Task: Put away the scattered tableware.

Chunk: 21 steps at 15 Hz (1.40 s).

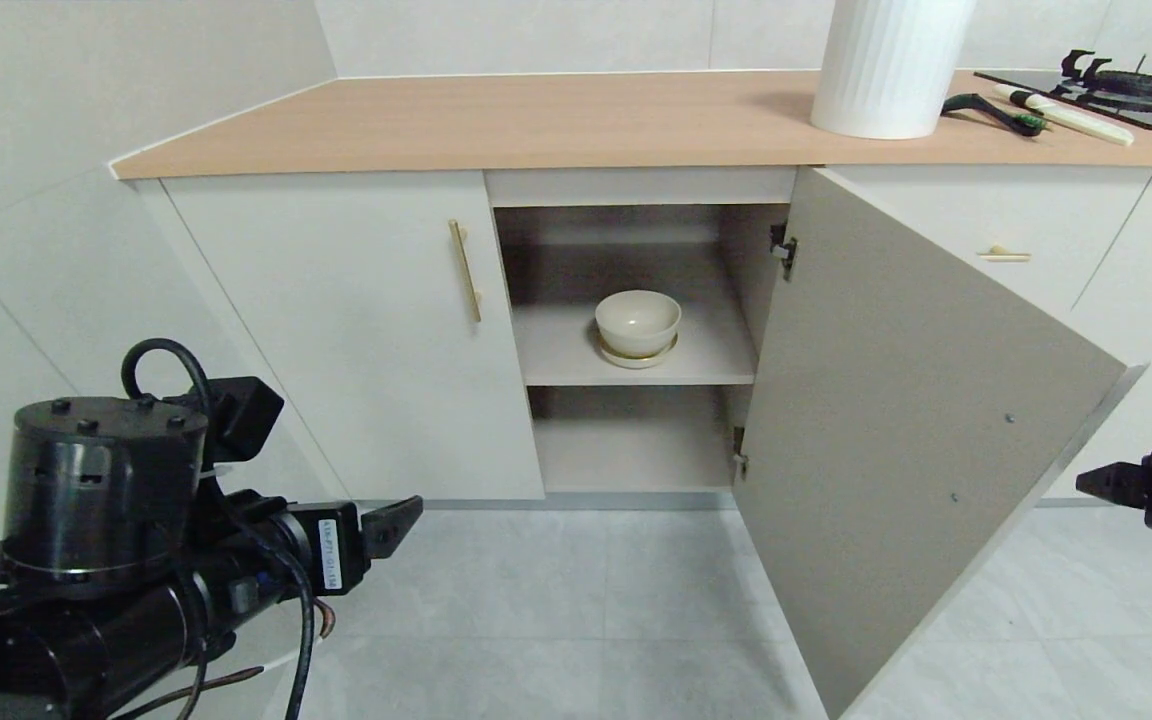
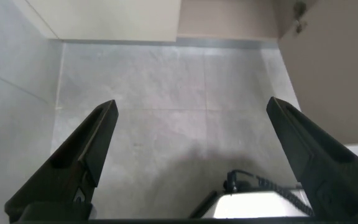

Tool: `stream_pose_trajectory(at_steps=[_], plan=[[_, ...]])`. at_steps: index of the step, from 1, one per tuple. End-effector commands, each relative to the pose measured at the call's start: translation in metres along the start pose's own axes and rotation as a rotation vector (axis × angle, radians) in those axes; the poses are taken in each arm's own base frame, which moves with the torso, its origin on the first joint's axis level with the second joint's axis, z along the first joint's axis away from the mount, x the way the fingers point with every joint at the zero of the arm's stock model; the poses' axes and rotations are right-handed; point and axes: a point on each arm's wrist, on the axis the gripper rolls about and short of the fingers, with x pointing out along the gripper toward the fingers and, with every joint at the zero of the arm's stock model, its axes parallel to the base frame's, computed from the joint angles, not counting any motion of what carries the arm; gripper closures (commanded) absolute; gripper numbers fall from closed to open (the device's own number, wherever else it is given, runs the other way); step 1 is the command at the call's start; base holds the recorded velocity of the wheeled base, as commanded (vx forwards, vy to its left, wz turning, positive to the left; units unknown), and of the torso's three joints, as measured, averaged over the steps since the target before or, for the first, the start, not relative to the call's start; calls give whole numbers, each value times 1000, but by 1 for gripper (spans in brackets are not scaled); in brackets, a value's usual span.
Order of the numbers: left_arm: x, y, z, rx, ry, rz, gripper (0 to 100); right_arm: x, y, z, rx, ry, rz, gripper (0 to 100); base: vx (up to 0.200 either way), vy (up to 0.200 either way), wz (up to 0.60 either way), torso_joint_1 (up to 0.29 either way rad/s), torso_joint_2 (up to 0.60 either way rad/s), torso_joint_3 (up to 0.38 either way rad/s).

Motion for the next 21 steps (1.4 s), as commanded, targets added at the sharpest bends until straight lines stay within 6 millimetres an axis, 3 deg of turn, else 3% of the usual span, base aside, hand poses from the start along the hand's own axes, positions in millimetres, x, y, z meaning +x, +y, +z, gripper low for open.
stream_pose_trajectory(at_steps=[1,4,14,16,18,19,20,21], plan=[[-1,0,1,-3,-8,-4,0,23,-1,2,33,27,-47,0,0,0,0,0,0,0],[-3,0,2,-9,-15,-10,0,37,6,5,122,18,-10,0,0,0,0,0,0,0],[-10,3,3,-12,-27,-17,0,36,23,-1,160,200,389,0,0,0,0,0,0,0],[-10,3,2,2,-23,-16,0,37,40,-1,124,202,462,0,0,0,0,0,0,0],[-10,3,2,9,-25,-16,0,52,68,-1,91,153,543,0,0,0,0,0,0,0],[-10,3,2,9,-25,-16,0,54,73,-1,88,145,555,0,0,0,0,0,0,0],[-10,3,3,8,-31,-15,0,64,99,-7,49,142,614,0,0,0,0,0,0,0],[-10,3,4,5,-34,-14,0,66,111,-10,28,148,637,0,0,0,0,0,0,0]])
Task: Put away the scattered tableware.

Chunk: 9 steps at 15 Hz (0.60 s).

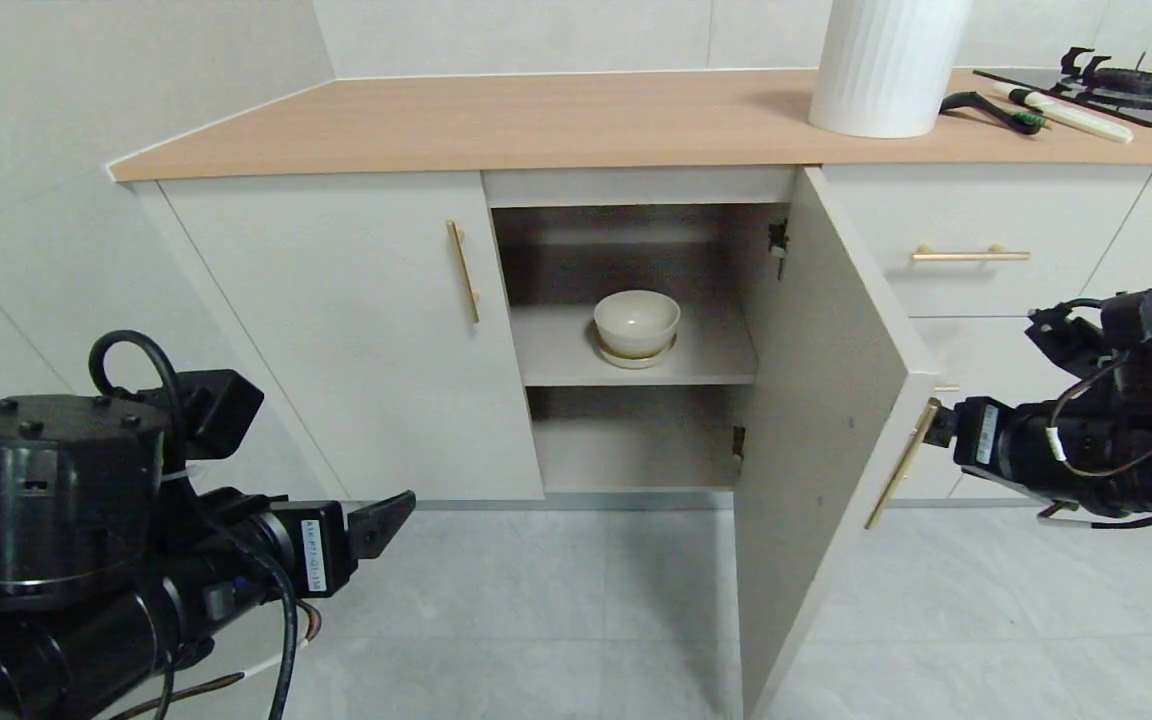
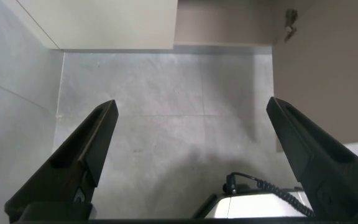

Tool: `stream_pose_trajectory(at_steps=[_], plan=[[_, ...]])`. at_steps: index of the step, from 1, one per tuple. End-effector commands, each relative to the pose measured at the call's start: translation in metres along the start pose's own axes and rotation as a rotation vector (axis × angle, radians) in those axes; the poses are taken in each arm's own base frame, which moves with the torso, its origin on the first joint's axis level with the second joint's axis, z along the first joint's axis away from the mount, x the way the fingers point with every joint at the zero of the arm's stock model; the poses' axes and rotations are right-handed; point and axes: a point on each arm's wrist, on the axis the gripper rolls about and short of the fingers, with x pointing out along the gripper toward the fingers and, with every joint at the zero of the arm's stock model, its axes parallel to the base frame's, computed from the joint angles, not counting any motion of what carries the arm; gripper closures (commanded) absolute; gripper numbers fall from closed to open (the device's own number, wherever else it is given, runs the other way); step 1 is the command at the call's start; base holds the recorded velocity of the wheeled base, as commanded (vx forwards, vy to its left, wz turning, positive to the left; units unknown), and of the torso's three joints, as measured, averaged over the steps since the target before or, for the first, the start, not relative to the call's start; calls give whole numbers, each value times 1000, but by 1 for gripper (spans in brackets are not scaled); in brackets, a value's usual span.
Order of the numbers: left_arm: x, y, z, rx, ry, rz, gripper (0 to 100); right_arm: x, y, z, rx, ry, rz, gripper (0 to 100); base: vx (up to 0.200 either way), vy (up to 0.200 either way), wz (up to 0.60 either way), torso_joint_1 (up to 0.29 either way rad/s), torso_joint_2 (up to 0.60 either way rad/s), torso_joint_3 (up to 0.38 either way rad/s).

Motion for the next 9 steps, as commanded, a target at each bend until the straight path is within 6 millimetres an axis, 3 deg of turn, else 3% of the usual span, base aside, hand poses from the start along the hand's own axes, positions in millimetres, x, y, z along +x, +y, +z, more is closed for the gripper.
stream_pose_trajectory(at_steps=[1,5,9], plan=[[0,0,1,-1,-4,0,0,38,21,-17,-52,85,49,0,0,0,0,0,0,0],[0,0,2,-3,-9,1,0,62,48,-29,-100,129,111,0,0,0,0,0,0,0],[1,-1,1,-1,-10,19,0,92,47,-44,-67,104,123,0,0,0,0,0,0,0]])
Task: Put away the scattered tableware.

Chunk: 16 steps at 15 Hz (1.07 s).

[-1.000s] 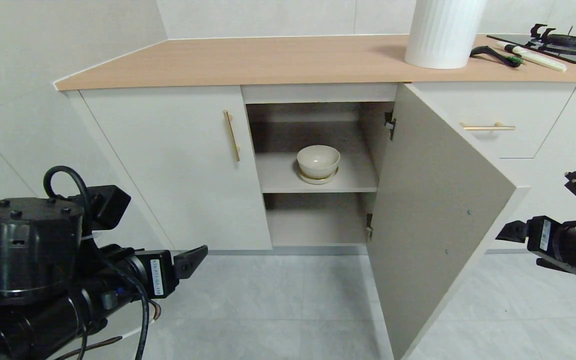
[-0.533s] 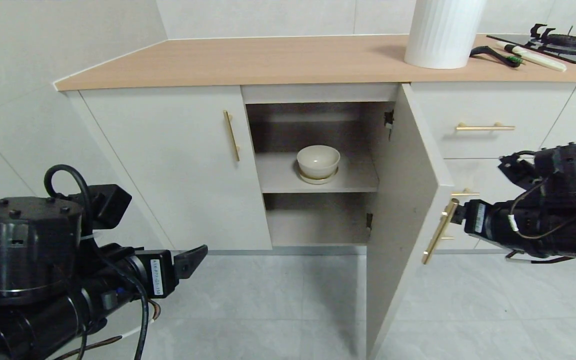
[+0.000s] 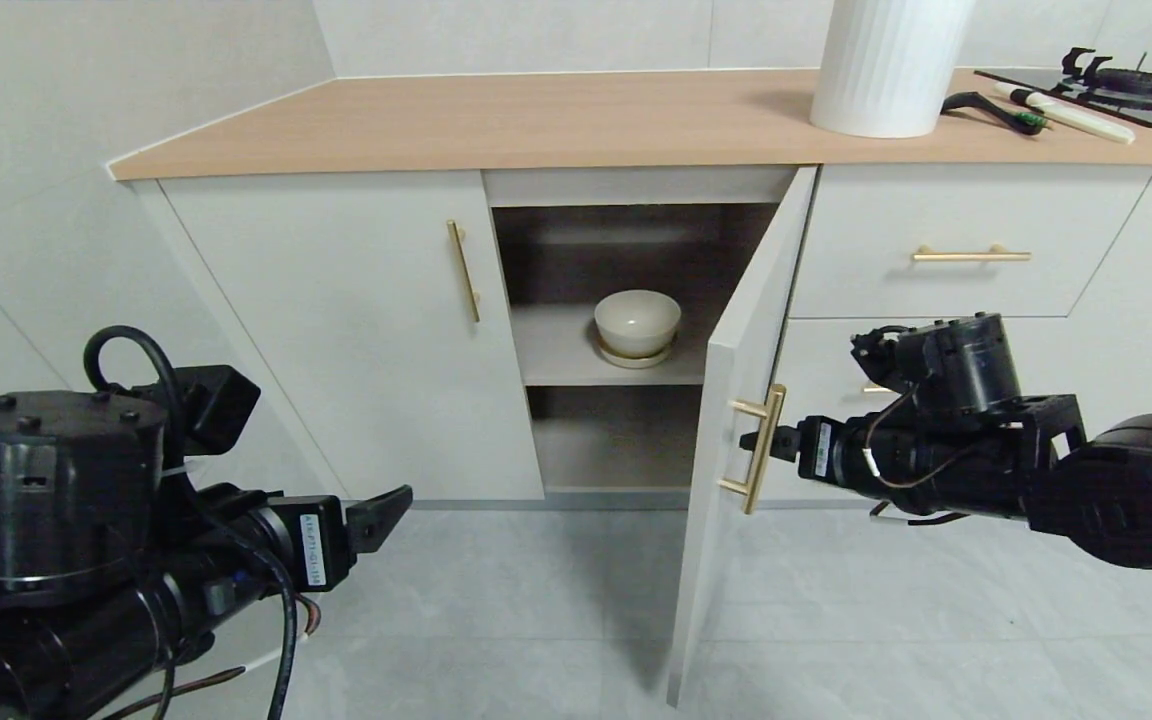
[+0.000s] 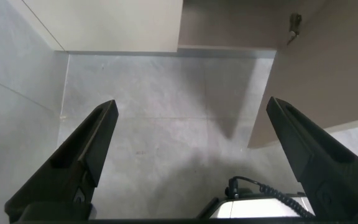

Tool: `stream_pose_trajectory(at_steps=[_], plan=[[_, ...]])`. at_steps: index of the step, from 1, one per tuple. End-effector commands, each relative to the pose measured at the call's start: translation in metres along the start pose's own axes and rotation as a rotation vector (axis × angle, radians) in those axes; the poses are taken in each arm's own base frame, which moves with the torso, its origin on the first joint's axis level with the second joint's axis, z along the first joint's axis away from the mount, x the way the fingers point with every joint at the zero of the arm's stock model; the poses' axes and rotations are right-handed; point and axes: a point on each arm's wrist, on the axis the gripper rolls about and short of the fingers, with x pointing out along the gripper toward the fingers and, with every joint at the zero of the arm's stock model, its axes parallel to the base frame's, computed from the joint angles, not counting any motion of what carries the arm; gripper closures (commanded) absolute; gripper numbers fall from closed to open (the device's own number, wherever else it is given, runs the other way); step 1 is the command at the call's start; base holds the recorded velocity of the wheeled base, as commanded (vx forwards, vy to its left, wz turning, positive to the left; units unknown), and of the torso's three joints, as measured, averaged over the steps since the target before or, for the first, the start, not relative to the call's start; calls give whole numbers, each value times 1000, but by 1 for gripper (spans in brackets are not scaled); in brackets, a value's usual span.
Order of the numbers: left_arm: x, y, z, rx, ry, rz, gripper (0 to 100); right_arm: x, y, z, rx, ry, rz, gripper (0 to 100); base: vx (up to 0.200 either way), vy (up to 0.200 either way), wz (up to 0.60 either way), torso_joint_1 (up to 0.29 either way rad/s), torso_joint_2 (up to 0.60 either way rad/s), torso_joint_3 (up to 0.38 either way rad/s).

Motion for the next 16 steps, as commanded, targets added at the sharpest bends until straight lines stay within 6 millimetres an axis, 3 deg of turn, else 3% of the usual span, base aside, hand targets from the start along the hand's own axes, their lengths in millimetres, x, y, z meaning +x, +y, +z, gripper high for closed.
stream_pose_trajectory(at_steps=[1,6,16], plan=[[1,0,-1,1,4,1,0,22,-8,-14,41,34,-19,0,0,0,0,0,0,0],[1,0,0,-2,5,-1,0,35,-8,-12,74,-48,-8,0,0,0,0,0,0,0],[2,0,-1,-2,9,0,0,57,9,-16,175,-79,20,0,200,0,0,1,1,4]])
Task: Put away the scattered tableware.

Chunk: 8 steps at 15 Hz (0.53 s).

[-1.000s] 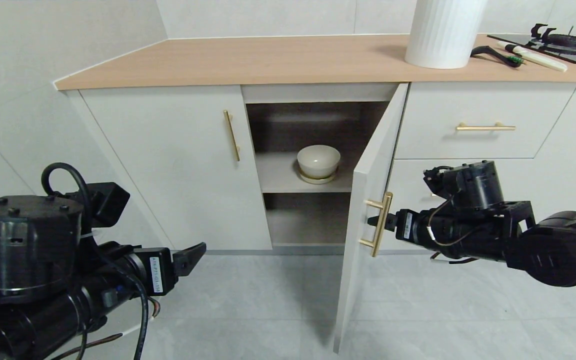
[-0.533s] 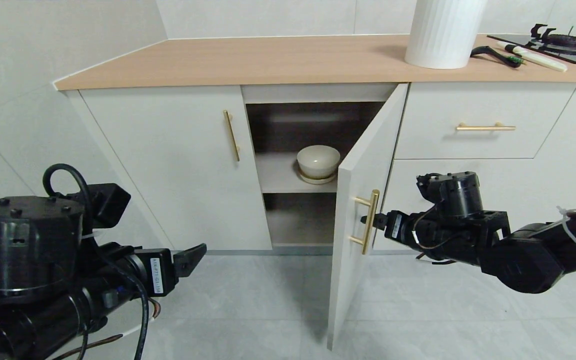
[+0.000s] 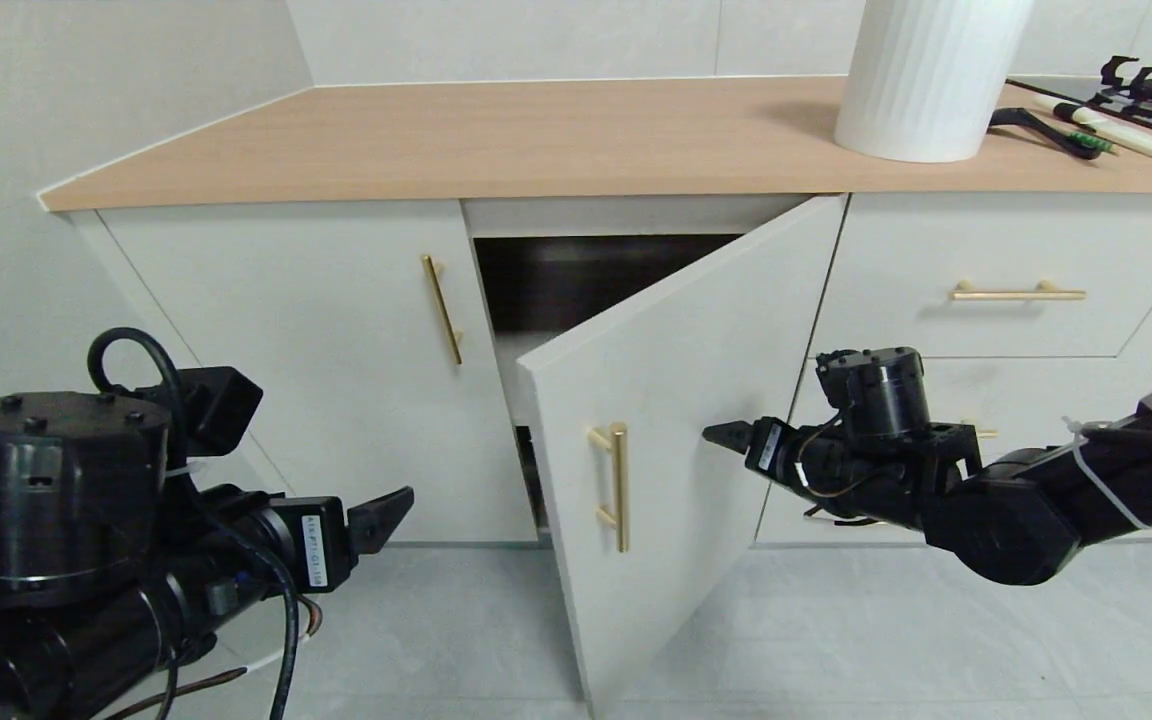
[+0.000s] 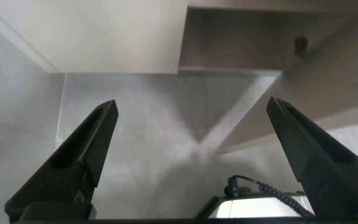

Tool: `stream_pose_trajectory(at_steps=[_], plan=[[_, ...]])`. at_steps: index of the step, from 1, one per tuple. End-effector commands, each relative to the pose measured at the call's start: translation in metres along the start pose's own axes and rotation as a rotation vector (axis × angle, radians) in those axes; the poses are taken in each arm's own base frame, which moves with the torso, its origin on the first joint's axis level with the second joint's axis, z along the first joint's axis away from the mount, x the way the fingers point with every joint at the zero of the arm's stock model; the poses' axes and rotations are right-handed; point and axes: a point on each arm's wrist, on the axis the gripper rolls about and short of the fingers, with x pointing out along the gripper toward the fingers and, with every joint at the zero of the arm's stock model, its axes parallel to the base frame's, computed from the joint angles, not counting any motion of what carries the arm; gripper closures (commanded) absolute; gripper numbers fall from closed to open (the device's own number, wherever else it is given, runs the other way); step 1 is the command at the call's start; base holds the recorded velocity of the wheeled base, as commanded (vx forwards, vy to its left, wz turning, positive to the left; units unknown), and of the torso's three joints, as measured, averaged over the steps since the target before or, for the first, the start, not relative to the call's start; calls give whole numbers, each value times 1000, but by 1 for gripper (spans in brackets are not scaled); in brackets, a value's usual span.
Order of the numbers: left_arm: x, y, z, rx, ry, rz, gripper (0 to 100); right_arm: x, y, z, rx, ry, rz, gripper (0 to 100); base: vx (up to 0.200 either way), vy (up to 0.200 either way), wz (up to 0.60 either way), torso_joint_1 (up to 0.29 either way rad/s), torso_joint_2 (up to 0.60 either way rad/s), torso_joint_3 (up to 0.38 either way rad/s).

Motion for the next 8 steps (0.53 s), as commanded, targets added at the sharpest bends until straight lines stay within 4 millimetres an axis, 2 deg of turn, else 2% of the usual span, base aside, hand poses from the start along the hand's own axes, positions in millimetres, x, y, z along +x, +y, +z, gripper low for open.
stream_pose_trajectory(at_steps=[1,2,5,8], plan=[[1,0,0,-1,1,1,0,8,2,-3,9,-3,-6,0,200,0,0,-2,-2,-2],[1,0,0,-1,2,1,0,9,2,-3,12,-6,-12,0,200,0,0,2,2,-2],[1,0,-1,4,5,2,0,9,4,-1,27,-15,-3,0,0,0,0,0,0,0],[1,0,-1,3,4,0,0,18,9,7,109,-71,-14,0,0,0,0,0,0,0]])
